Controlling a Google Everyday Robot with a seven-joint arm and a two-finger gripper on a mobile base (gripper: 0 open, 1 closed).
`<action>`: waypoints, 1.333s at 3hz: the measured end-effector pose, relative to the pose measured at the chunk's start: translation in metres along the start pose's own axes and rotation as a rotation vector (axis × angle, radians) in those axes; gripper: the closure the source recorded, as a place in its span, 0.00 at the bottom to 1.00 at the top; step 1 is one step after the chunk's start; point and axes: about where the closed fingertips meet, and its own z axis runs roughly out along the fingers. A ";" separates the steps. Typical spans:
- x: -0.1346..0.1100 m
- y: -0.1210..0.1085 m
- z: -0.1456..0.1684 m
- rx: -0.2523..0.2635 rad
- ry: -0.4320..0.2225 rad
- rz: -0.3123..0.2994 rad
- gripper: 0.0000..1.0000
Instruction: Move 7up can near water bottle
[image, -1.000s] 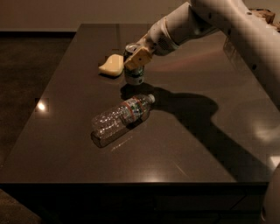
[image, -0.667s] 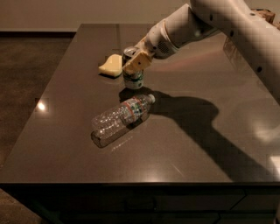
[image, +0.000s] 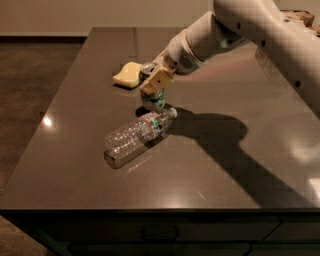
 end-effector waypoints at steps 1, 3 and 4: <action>0.007 0.004 0.000 -0.003 0.009 0.005 0.37; 0.011 0.008 0.001 -0.008 0.008 0.008 0.00; 0.011 0.008 0.001 -0.008 0.008 0.008 0.00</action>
Offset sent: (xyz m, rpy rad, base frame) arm -0.0113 -0.0169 -0.0106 -0.0022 0.0126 -0.0161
